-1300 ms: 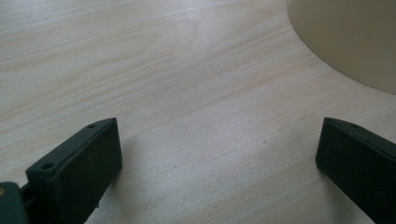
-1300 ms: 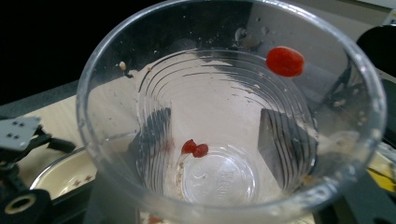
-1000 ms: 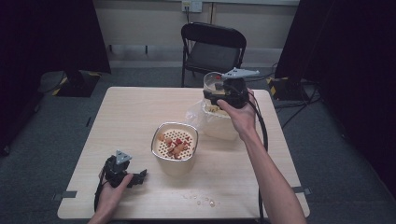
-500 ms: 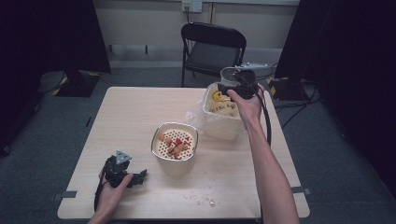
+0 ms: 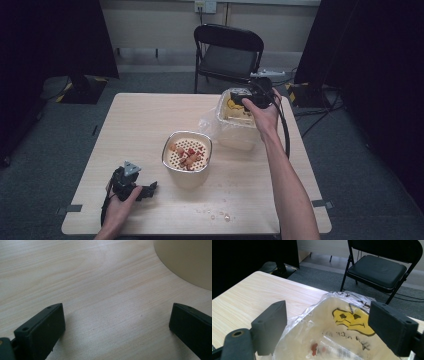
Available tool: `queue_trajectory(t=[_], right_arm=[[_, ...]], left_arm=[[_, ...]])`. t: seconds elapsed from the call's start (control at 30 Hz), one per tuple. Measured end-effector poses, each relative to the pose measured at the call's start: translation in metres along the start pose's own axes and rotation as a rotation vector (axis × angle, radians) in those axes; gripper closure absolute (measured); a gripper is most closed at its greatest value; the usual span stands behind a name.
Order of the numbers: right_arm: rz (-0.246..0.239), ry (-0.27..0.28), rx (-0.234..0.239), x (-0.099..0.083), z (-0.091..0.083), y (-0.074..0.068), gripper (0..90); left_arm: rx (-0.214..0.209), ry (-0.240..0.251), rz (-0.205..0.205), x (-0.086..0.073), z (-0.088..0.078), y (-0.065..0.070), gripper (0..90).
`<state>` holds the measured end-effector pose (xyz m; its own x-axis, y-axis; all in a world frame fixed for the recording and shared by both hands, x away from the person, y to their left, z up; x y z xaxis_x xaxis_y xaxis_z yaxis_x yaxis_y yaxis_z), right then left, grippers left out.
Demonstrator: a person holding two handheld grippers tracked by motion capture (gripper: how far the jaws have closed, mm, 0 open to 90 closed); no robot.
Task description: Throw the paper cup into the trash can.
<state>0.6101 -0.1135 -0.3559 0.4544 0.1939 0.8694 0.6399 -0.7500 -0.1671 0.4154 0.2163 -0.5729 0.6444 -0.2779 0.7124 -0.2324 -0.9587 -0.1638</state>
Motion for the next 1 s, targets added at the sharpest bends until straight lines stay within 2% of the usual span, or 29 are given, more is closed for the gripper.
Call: queue_trajectory(t=[0.23,0.3,0.47,0.5,0.53,0.57,0.63,0.67,0.7,0.73,0.77,0.8,0.83,0.87,0.9,0.93,0.97,1.0], right_arm=[[-0.017,0.004,0.035,-0.015,-0.018,-0.011,17.4],[-0.012,0.001,0.068,-0.029,-0.025,-0.018,17.2],[-0.038,-0.009,0.070,-0.043,-0.035,-0.027,14.9],[-0.053,-0.008,0.076,-0.048,-0.043,-0.033,15.4],[-0.053,-0.008,0.076,-0.048,-0.043,-0.033,15.4],[-0.062,-0.008,0.075,-0.054,-0.052,-0.038,15.3],[-0.068,-0.014,0.072,-0.057,-0.055,-0.039,15.5],[-0.074,-0.019,0.070,-0.062,-0.059,-0.042,15.7],[-0.083,-0.036,0.081,-0.074,-0.067,-0.048,16.6],[-0.083,-0.036,0.081,-0.074,-0.067,-0.048,16.6],[-0.084,-0.034,0.083,-0.086,-0.075,-0.052,16.4],[-0.084,-0.034,0.083,-0.086,-0.075,-0.052,16.4],[-0.083,-0.026,0.076,-0.098,-0.082,-0.054,15.6],[-0.083,-0.026,0.076,-0.098,-0.082,-0.054,15.6],[-0.081,-0.029,0.065,-0.112,-0.088,-0.055,15.2],[-0.081,-0.029,0.065,-0.112,-0.088,-0.055,15.2],[-0.074,-0.045,0.063,-0.127,-0.092,-0.055,14.8],[-0.074,-0.045,0.063,-0.127,-0.092,-0.055,14.8]], left_arm=[[0.000,0.000,0.000,0.000,0.000,0.000,0.0],[0.000,0.001,-0.001,0.000,0.000,0.000,0.0],[0.000,0.001,-0.001,0.000,0.000,0.000,0.0],[-0.001,0.001,-0.001,0.000,0.000,0.000,0.0],[-0.001,0.001,-0.001,0.000,0.000,0.000,0.0],[0.000,0.001,-0.001,0.000,0.000,0.000,0.0],[0.000,0.001,-0.001,0.000,0.000,0.000,0.0],[0.000,0.001,-0.001,0.000,0.000,0.000,0.0],[0.000,0.001,-0.001,0.000,0.000,0.000,0.0],[0.000,0.001,-0.001,0.000,0.000,0.000,0.0],[0.000,0.001,-0.001,0.000,0.000,0.000,0.0],[0.000,0.001,-0.001,0.000,0.000,0.000,0.0],[0.000,0.001,-0.001,0.000,0.000,0.000,0.0],[0.000,0.001,-0.001,0.000,0.000,0.000,0.0],[-0.002,0.001,-0.001,0.000,0.000,0.000,0.0],[-0.002,0.001,-0.001,0.000,0.000,0.000,0.0],[0.000,0.001,-0.001,0.000,0.000,0.000,0.0],[0.000,0.001,-0.001,0.000,0.000,0.000,0.0]])
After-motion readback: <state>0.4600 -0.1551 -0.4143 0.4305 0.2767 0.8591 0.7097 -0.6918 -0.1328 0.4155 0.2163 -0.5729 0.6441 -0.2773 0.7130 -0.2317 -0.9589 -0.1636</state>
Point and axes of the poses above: each handheld gripper's, and its own axes: z roughly forward along the jaws, x roughly out of its top, y roughly to its right, the point moved 10 cm from there along z, roughly forward along the jaws, and after that the axes turned 14 degrees about x, right-handed, at the moved point
